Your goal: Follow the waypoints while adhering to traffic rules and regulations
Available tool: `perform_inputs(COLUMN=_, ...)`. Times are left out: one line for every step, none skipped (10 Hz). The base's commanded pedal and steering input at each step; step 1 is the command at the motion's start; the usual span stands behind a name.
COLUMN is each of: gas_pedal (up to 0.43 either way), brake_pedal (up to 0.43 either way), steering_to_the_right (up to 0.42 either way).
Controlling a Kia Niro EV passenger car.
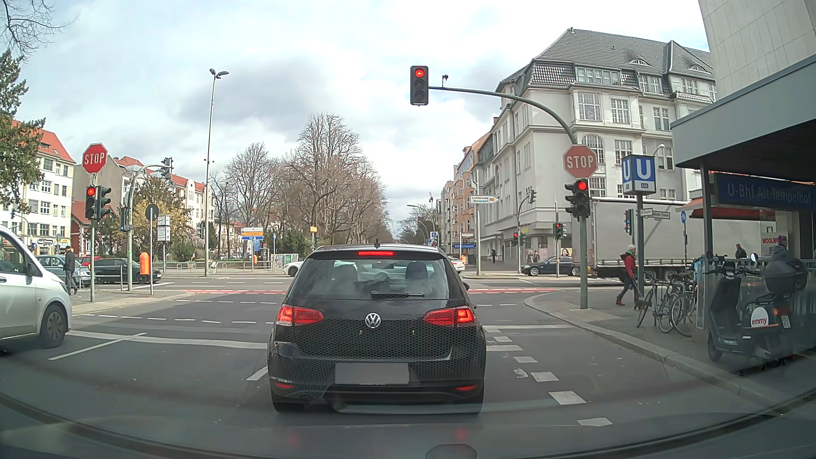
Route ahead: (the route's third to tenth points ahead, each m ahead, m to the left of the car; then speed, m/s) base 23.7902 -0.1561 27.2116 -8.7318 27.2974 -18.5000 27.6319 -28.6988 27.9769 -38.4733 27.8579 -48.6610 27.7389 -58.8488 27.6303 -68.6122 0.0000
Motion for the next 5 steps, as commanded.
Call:
perform_inputs(gas_pedal=0.000, brake_pedal=0.396, steering_to_the_right=-0.062)
perform_inputs(gas_pedal=0.000, brake_pedal=0.396, steering_to_the_right=-0.062)
perform_inputs(gas_pedal=0.000, brake_pedal=0.396, steering_to_the_right=-0.062)
perform_inputs(gas_pedal=0.000, brake_pedal=0.396, steering_to_the_right=-0.062)
perform_inputs(gas_pedal=0.000, brake_pedal=0.396, steering_to_the_right=-0.062)
